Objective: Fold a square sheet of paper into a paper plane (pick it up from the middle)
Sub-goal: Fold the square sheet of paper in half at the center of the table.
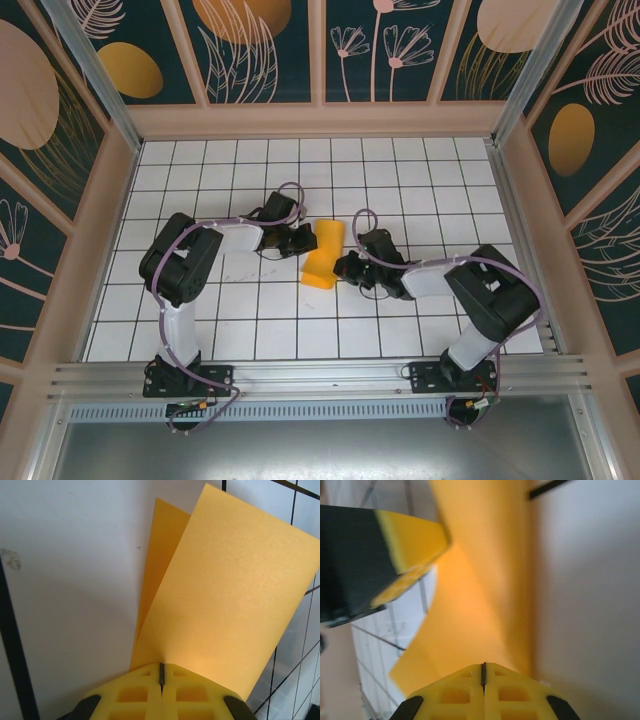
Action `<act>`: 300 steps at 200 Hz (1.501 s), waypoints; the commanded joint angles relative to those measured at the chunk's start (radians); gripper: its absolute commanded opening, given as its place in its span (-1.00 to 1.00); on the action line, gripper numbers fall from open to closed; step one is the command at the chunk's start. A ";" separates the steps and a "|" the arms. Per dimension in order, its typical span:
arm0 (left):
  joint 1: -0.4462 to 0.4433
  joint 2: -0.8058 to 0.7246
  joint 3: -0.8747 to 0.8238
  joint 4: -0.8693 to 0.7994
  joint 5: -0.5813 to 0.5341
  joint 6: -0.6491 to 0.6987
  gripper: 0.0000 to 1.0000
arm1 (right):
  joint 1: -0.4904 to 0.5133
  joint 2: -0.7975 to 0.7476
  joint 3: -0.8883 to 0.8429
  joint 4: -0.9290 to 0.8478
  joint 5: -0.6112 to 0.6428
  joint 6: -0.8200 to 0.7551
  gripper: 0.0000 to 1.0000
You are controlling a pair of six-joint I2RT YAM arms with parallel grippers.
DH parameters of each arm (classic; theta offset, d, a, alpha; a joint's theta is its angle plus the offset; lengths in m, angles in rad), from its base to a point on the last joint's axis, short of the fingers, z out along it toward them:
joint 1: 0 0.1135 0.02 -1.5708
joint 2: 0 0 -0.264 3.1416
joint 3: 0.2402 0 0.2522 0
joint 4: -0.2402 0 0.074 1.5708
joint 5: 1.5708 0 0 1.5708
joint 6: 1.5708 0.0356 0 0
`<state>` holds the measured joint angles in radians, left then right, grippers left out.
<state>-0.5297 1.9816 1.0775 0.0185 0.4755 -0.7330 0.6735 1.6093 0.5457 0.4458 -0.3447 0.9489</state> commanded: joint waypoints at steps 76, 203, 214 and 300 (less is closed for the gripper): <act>-0.007 0.072 -0.014 -0.079 -0.045 0.026 -1.00 | 0.044 0.079 -0.063 0.107 -0.007 0.044 -1.00; -0.006 0.072 -0.014 -0.081 -0.043 0.027 -1.00 | 0.097 0.039 -0.004 -0.023 0.029 0.028 -1.00; -0.007 0.072 -0.014 -0.081 -0.042 0.027 -1.00 | 0.099 0.058 -0.013 -0.014 0.025 0.037 -1.00; -0.007 0.072 -0.014 -0.083 -0.041 0.028 -1.00 | 0.117 -0.022 0.004 -0.029 0.025 0.024 -1.00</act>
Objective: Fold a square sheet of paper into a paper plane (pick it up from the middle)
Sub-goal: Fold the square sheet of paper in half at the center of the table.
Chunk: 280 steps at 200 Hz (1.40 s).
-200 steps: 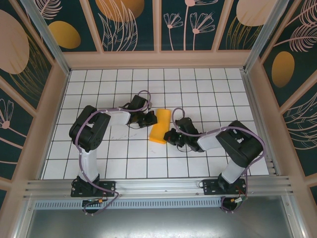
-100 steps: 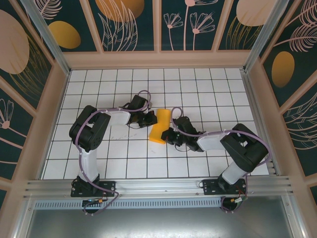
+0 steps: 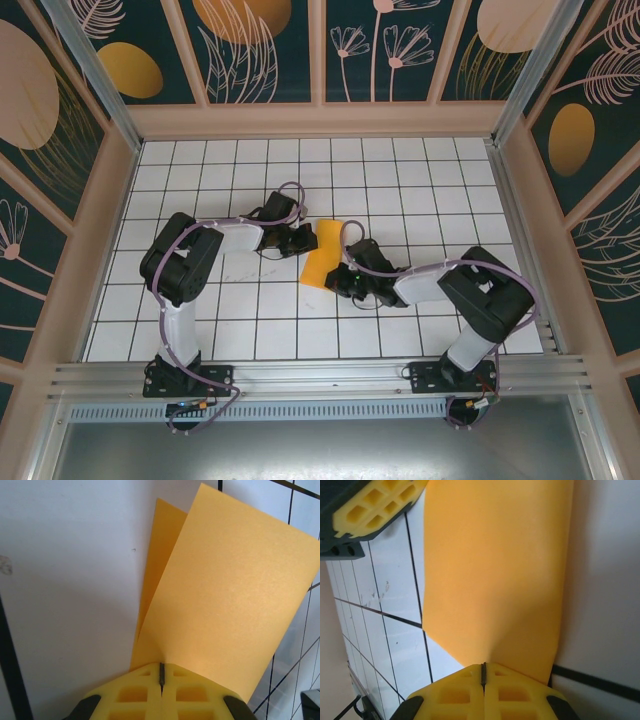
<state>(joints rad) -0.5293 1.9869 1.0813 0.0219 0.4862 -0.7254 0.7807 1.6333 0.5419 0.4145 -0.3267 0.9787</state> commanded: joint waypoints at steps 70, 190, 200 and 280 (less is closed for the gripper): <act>-0.008 0.070 -0.017 -0.085 -0.048 0.021 -1.00 | 0.012 0.031 -0.026 -0.032 0.002 0.014 -1.00; -0.007 0.073 -0.014 -0.089 -0.046 0.026 -1.00 | -0.204 0.069 0.133 0.027 -0.076 -0.091 -1.00; -0.006 0.072 -0.015 -0.091 -0.048 0.025 -1.00 | -0.204 0.084 0.128 0.033 -0.076 -0.091 -1.00; -0.007 0.073 -0.017 -0.096 -0.053 0.029 -1.00 | -0.205 0.154 0.057 -0.018 -0.006 -0.085 -1.00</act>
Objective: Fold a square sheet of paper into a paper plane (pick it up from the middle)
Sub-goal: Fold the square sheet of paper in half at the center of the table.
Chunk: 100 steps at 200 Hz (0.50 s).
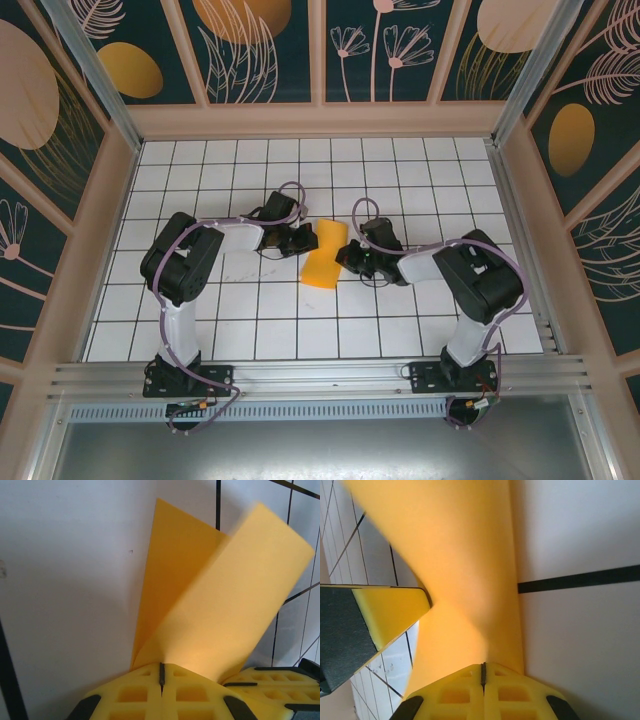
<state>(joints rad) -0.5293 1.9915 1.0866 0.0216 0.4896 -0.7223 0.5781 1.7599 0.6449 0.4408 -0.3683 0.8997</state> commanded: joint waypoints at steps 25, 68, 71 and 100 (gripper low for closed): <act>-0.007 0.072 -0.021 -0.095 -0.055 0.027 -1.00 | -0.002 -0.022 -0.024 -0.032 -0.002 -0.010 -1.00; -0.008 0.073 -0.021 -0.098 -0.056 0.028 -1.00 | -0.026 -0.059 0.080 -0.060 -0.036 -0.052 -1.00; -0.008 0.073 -0.020 -0.098 -0.055 0.029 -1.00 | -0.026 -0.053 0.083 -0.060 -0.040 -0.054 -1.00; -0.007 0.069 -0.022 -0.101 -0.056 0.032 -1.00 | -0.057 0.008 0.105 -0.067 -0.060 -0.064 -1.00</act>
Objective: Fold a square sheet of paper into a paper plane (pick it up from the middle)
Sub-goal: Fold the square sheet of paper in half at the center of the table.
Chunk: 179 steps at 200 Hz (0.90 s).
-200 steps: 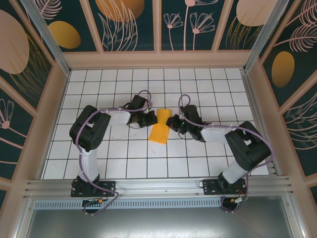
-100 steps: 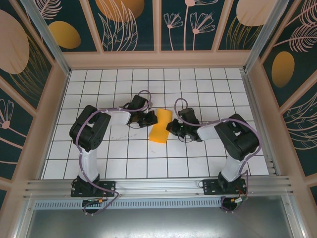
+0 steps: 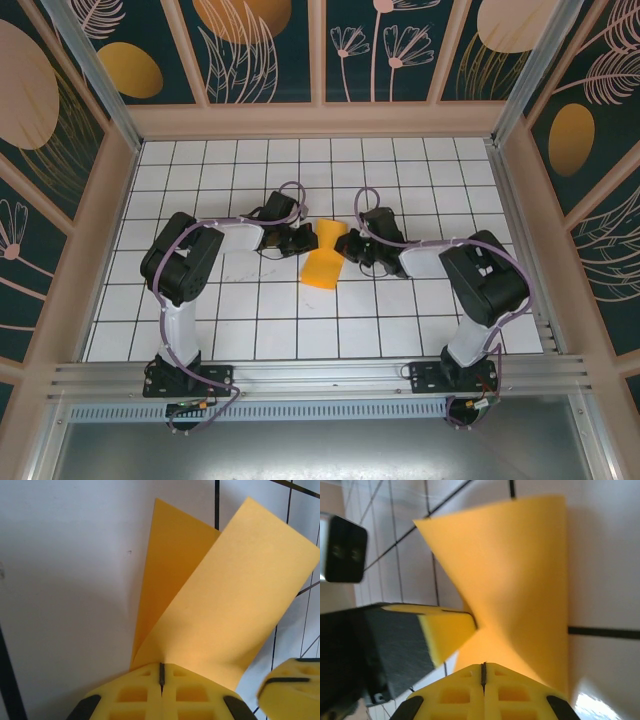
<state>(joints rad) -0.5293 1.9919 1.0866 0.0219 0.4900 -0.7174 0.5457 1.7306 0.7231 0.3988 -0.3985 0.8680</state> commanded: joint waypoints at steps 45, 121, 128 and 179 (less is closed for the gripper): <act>-0.007 0.065 -0.025 -0.103 -0.059 0.029 -1.00 | -0.035 0.121 0.003 -0.034 0.002 -0.004 -1.00; -0.008 0.064 -0.027 -0.109 -0.063 0.031 -1.00 | -0.061 0.051 0.144 -0.159 -0.021 -0.067 -1.00; -0.008 0.063 -0.027 -0.109 -0.061 0.031 -1.00 | -0.066 0.060 0.151 -0.160 -0.022 -0.069 -1.00; -0.007 0.062 -0.026 -0.109 -0.059 0.032 -1.00 | -0.084 0.133 0.136 -0.124 -0.027 -0.059 -1.00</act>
<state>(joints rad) -0.5293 1.9923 1.0870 0.0219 0.4896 -0.7074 0.4660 1.8233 0.8635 0.2798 -0.4175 0.8196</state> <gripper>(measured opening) 0.052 0.050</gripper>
